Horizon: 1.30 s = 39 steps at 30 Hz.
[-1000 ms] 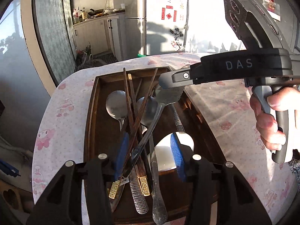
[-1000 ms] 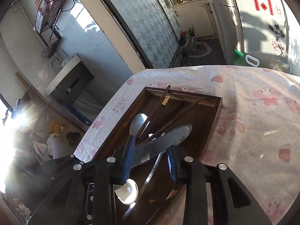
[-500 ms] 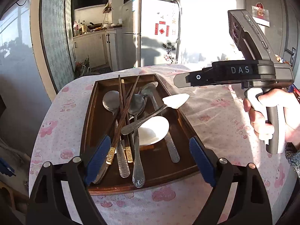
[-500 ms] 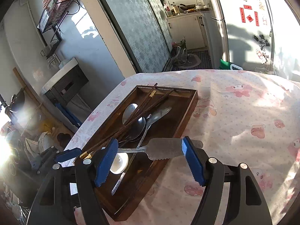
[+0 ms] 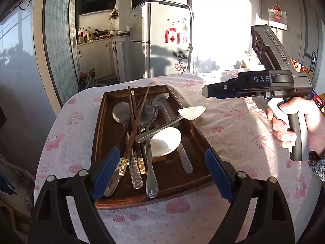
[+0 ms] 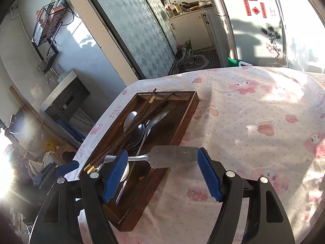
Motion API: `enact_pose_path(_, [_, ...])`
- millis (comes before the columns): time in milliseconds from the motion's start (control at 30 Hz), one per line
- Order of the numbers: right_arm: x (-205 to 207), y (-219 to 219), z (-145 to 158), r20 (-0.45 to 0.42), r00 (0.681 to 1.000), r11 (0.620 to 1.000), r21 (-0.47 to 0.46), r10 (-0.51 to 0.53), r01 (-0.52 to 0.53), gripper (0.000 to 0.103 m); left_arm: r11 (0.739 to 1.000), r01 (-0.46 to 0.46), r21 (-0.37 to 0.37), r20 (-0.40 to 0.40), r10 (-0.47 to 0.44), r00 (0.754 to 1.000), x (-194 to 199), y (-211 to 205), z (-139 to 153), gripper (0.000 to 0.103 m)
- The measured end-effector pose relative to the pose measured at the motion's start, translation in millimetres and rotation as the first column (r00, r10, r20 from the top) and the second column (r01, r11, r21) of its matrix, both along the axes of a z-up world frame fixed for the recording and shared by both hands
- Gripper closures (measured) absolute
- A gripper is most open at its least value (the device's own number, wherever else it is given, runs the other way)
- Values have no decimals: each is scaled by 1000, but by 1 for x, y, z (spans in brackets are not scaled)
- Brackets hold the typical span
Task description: Organize utensils
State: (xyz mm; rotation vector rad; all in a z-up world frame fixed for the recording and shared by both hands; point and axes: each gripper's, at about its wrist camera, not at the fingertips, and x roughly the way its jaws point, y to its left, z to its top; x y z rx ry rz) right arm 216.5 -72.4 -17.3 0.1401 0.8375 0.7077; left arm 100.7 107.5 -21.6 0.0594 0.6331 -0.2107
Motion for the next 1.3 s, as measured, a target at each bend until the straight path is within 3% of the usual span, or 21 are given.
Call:
enact_pose_path(467, [-19, -37, -6, -18, 999, 999, 20, -34, 34, 31, 999, 37, 36, 16, -38, 999, -9, -16, 4, 14])
enact_pose_path(600, [-17, -44, -19, -98, 995, 996, 89, -21, 30, 31, 999, 35, 40, 19, -36, 999, -6, -15, 5, 14])
enact_pose_path(767, [-32, -36, -21, -61, 998, 998, 56, -5, 8, 31, 998, 47, 30, 20, -48, 999, -9, -16, 2, 14])
enact_pose_path(867, [-52, -39, -19, 30, 1000, 1000, 32, -3, 2, 31, 998, 50, 26, 60, -52, 997, -22, -17, 1, 14])
enact_pose_path(967, [-79, -50, -14, 176, 984, 1000, 17, -20, 17, 31, 1000, 8, 15, 126, -10, 992, -41, -15, 2, 14])
enact_pose_path(1033, [-98, -61, -10, 273, 960, 998, 30, -53, 47, 29, 1000, -24, 3, 189, 23, 982, -55, -13, 5, 10])
enact_pose_path(1100, [-117, -70, -5, 361, 928, 995, 46, -96, 85, 20, 998, -60, -19, 253, 63, 965, -69, -10, 8, 7])
enact_pose_path(1300, [-159, -77, 6, 553, 820, 987, 29, -146, 156, 10, 990, -125, -71, 346, 142, 928, -92, -4, 16, 3])
